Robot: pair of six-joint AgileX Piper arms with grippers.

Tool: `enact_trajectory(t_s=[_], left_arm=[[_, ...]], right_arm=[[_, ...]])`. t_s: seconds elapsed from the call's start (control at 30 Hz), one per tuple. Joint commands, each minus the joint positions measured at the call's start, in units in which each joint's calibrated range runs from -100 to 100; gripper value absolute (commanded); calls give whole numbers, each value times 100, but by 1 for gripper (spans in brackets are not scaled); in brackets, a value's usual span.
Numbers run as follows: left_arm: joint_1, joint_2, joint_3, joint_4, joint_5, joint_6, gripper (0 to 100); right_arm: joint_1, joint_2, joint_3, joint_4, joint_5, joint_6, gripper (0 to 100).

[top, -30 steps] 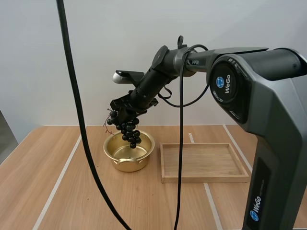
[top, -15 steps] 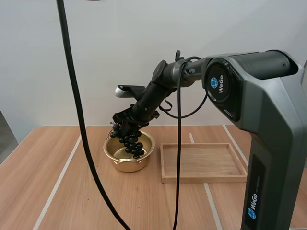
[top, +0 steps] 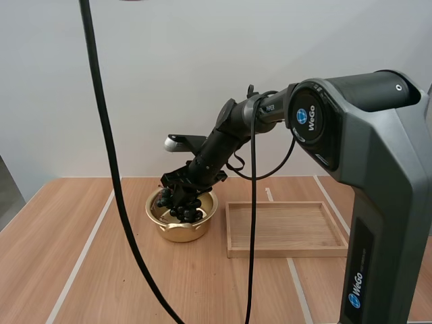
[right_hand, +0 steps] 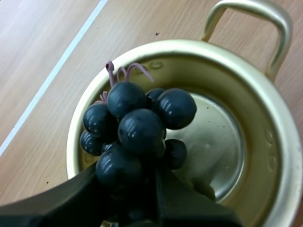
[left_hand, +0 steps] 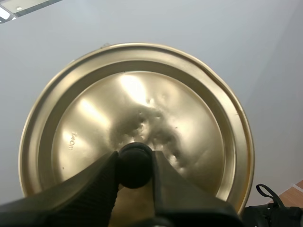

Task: Open the pot, put the grape inside, and close it

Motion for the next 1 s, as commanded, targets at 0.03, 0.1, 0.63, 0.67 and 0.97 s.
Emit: enact_trajectory(t_s=[0.03,0.1,0.63,0.67,0.97], left_arm=[[-25,-38,-50,-88,-128,-67,0],[-25,-38,-50,-88,-128,-67,0],[-25,-38,-50,-88,21,-67,0],[-25,-38,-50,-88,21,-67,0],[-25,-38,-50,-88,4,-67,0]], right_arm=[[0,-51,85,-88,-97,-93,0],[0,4,85,-96,-150,-93,0],[0,870,32,-249,-991,-124,0],[0,918,17,-262,-991,-124,0],[0,1064,-25,-299,-1009,-124,0]])
